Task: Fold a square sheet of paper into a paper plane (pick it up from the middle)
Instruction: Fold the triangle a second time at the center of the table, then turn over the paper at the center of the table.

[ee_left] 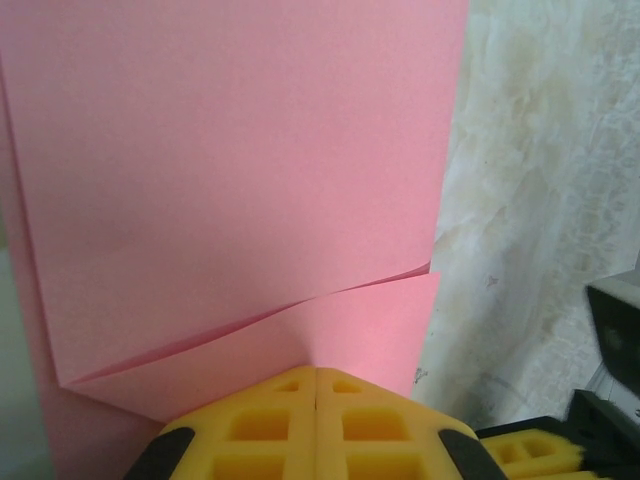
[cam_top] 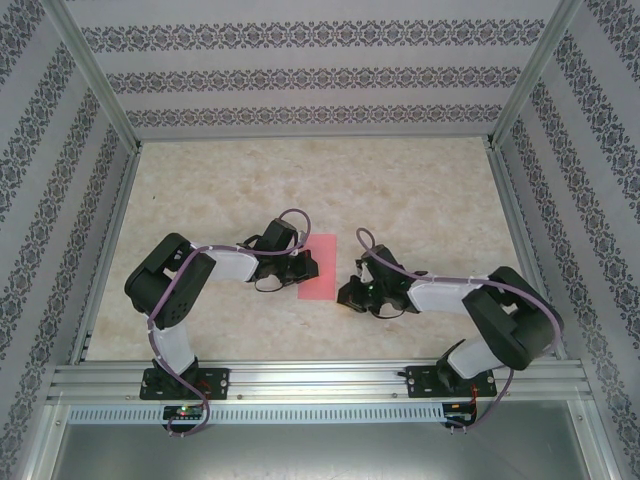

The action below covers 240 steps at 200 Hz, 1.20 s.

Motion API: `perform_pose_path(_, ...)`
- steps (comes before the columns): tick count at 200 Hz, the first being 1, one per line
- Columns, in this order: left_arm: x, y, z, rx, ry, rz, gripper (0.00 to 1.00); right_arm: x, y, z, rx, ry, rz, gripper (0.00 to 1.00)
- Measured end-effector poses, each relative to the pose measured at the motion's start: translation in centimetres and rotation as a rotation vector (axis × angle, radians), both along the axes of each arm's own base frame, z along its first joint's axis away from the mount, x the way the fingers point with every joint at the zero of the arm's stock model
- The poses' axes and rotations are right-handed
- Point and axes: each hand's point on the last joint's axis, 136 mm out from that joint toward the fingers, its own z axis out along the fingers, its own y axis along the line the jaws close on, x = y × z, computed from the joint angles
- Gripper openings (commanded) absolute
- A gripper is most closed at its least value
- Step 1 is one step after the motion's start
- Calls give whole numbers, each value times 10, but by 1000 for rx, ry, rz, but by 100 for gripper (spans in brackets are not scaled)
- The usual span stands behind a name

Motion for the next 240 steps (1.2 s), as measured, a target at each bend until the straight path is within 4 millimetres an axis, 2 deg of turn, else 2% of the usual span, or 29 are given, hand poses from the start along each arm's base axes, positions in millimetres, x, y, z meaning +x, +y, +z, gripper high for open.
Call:
perform_pose_path(29, -2, 3, 5, 14, 3, 4, 12, 25, -8, 28, -14, -91, -53, 27)
perform_pose_path(49, 2, 2, 22, 10, -21, 6, 15, 47, -6, 45, 0, -152, -83, 28)
perform_pose_path(76, 13, 1, 51, 2, -95, 16, 18, 64, -3, 48, -7, -174, -93, 36)
perform_pose_path(91, 15, 2, 57, 10, -113, 22, 18, 70, 0, 42, -14, -165, -92, 38)
perform_pose_path(141, 12, 10, 45, 61, -91, 24, 16, 79, 9, 24, -26, -127, -79, 41)
perform_pose_path(202, 8, 13, 17, 108, -32, 16, 13, 85, 17, 4, -30, -91, -66, 41)
perform_pose_path(240, 6, 15, 5, 131, -6, 9, 13, 86, 18, 4, -25, -93, -64, 42)
